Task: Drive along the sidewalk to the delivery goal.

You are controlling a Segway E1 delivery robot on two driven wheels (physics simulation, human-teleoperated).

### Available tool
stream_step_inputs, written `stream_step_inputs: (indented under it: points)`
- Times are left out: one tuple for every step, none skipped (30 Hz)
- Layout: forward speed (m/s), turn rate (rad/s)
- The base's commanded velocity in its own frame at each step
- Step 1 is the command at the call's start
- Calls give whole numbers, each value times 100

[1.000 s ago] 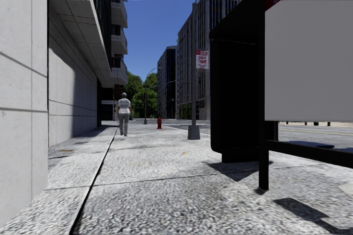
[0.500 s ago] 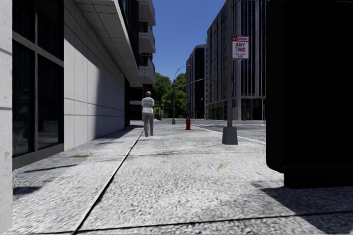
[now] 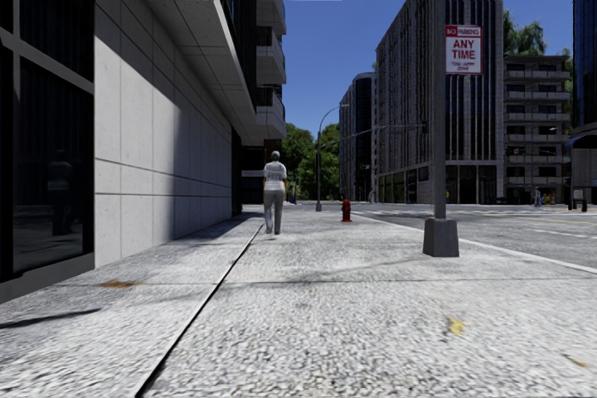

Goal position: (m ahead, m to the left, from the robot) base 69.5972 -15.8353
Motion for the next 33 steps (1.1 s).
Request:
stream_step_inputs:
  points:
    - [200, 0]
    - [200, 0]
    - [200, 0]
    - [200, 0]
    - [200, 0]
    - [200, 0]
    - [200, 0]
    - [200, 0]
    - [200, 0]
    - [200, 0]
    - [200, 0]
    - [200, 0]
    - [200, 0]
    - [200, 0]
    - [200, 0]
    - [200, 0]
    - [200, 0]
    - [200, 0]
    - [200, 0]
    - [200, 0]
    - [200, 0]
    - [200, 0]
    - [200, 0]
    - [200, 0]
    - [200, 0]
    - [200, 0]
    - [200, 0]
    - [200, 0]
    - [200, 0]
    - [200, 0]
    - [200, 0]
    - [200, 0]
    - [200, 0]
